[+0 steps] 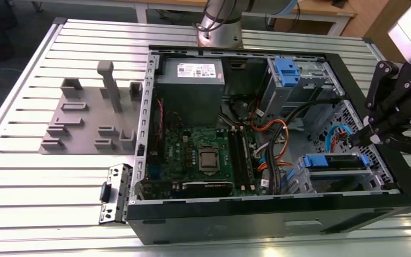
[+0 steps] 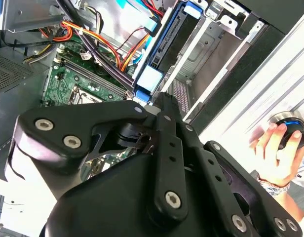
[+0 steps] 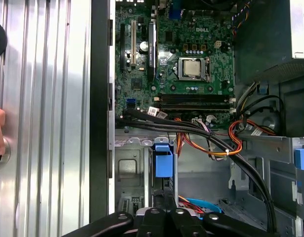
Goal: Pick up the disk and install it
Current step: 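Insert the disk into the insertion slot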
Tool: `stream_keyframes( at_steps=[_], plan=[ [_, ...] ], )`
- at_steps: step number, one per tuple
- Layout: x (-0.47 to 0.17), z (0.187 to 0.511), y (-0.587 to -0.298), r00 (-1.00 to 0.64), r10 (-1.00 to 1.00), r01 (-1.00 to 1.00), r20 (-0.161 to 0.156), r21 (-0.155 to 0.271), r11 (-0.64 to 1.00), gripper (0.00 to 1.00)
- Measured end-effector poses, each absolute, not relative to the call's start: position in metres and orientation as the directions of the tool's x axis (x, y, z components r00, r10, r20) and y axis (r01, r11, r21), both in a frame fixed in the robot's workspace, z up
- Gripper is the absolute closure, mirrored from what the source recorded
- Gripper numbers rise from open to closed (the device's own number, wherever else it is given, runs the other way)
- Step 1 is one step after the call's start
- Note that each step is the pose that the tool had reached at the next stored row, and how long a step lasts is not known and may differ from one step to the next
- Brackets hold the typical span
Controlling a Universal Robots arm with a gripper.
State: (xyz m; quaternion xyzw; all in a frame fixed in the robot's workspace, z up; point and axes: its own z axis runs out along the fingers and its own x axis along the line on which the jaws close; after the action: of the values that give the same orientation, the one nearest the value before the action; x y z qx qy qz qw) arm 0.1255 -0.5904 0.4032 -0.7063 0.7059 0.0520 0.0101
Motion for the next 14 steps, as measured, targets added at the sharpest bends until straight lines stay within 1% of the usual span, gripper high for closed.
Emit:
stream_keyframes(
  at_steps=[14],
  plan=[
    [0.1300,0.4016,-0.5902,-0.002,-0.996,-0.998,-0.088,0.060,-0.003,0.90]
  ],
)
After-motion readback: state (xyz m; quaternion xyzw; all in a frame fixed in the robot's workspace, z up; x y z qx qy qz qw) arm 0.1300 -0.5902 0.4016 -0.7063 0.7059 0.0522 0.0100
